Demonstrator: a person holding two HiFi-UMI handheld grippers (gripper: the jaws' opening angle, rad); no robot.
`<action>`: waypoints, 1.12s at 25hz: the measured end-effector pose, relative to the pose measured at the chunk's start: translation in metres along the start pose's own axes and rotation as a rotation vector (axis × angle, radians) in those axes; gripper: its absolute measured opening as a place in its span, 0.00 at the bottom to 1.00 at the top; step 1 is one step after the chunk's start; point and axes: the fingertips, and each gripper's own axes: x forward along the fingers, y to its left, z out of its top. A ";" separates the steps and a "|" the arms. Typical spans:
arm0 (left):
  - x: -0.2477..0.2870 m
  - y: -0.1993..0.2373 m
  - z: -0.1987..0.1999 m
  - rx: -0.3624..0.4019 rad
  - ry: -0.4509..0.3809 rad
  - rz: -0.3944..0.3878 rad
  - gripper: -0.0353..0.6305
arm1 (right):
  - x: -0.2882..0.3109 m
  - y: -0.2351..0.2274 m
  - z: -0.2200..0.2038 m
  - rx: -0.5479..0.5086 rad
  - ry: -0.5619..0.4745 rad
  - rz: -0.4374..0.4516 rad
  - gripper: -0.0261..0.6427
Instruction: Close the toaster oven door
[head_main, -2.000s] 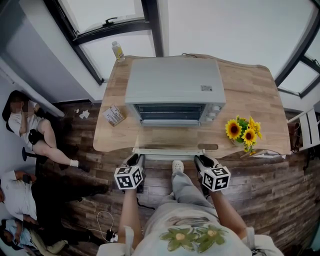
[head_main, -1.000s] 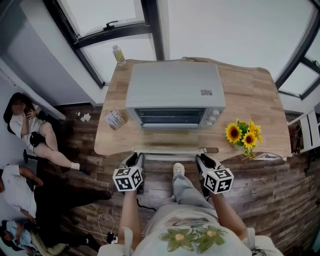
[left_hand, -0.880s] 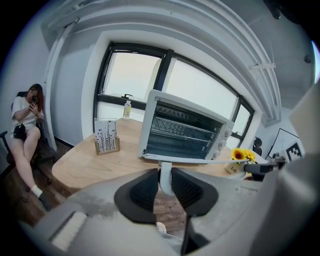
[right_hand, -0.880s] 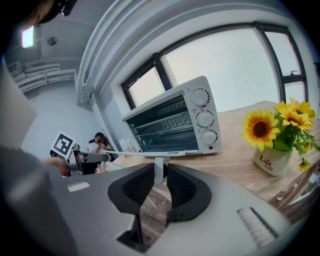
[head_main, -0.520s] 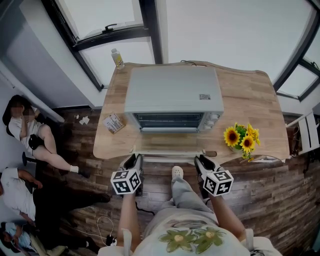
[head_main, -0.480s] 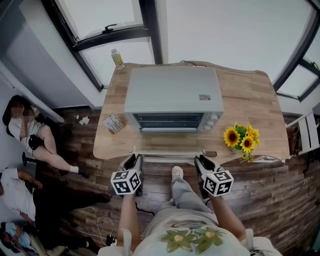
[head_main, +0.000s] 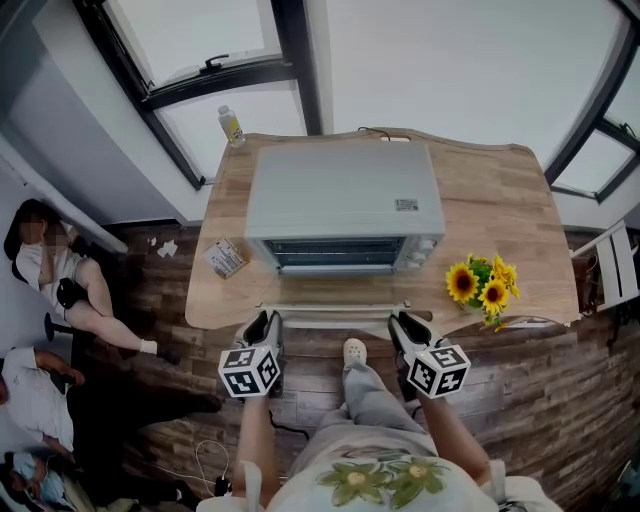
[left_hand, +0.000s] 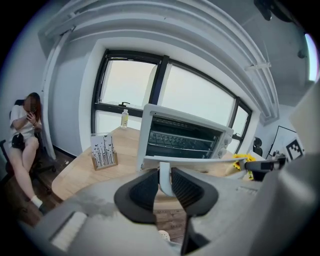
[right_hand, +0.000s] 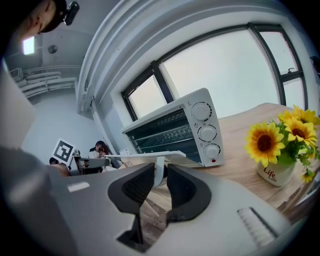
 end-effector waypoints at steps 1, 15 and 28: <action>0.000 0.000 0.003 0.000 -0.006 0.000 0.20 | 0.000 0.000 0.003 0.003 -0.005 0.001 0.16; 0.009 -0.002 0.035 -0.024 -0.039 -0.014 0.20 | 0.009 -0.001 0.035 0.038 -0.044 0.018 0.16; 0.016 -0.002 0.054 -0.018 -0.051 -0.024 0.20 | 0.016 -0.002 0.054 0.053 -0.057 0.021 0.16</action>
